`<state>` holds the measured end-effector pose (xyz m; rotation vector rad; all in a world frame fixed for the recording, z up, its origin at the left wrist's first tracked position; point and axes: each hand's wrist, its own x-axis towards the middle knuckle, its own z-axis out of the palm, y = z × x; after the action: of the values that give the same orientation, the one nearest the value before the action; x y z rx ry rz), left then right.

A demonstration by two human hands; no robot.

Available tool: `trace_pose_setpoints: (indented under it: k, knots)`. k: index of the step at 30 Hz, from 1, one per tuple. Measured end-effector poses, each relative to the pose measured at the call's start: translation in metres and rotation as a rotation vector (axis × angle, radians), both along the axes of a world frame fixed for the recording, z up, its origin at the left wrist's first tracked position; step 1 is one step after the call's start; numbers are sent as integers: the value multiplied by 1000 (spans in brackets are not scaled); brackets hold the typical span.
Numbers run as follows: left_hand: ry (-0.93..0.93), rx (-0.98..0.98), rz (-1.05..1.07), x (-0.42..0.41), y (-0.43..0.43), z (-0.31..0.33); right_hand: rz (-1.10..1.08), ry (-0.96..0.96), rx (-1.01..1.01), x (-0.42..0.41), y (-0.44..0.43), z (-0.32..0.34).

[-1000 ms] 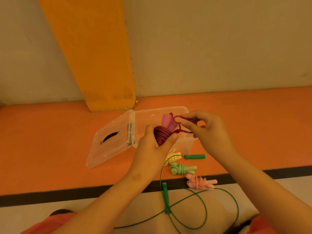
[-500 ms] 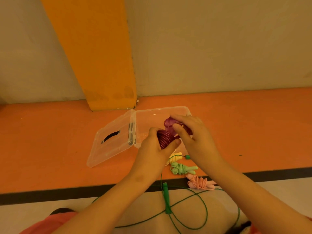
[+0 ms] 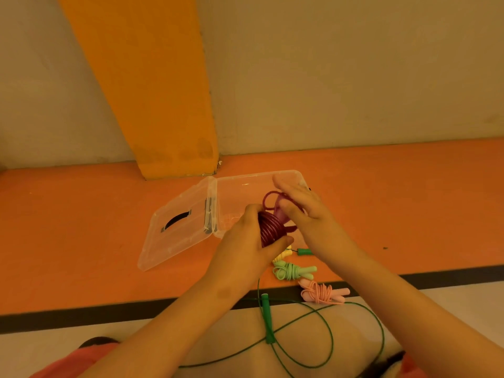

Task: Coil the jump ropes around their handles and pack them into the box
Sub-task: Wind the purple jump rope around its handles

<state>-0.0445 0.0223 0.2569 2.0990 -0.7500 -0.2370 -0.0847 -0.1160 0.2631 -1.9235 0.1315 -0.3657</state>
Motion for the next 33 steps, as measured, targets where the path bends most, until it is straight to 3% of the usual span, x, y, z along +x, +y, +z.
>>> trace_pose_setpoints:
  k: [3,6,8,17,22,29,33]
  knots:
    - [40,-24,-23,-2,0,1,41,70,217,-2,-5,8]
    - [56,-45,-38,-1,1,4,51,81,181,-4,-6,7]
    - [63,-62,-47,2,2,6,70,69,266,-5,-9,5]
    - [291,-240,-210,7,9,15,146,28,370,-6,-15,8]
    - [298,-282,-289,5,11,15,90,41,334,-3,-18,5]
    - [276,-260,-372,-2,15,22,102,51,549,-5,-21,6]
    - [316,-278,-428,-7,13,22,53,191,301,-22,-19,-1]
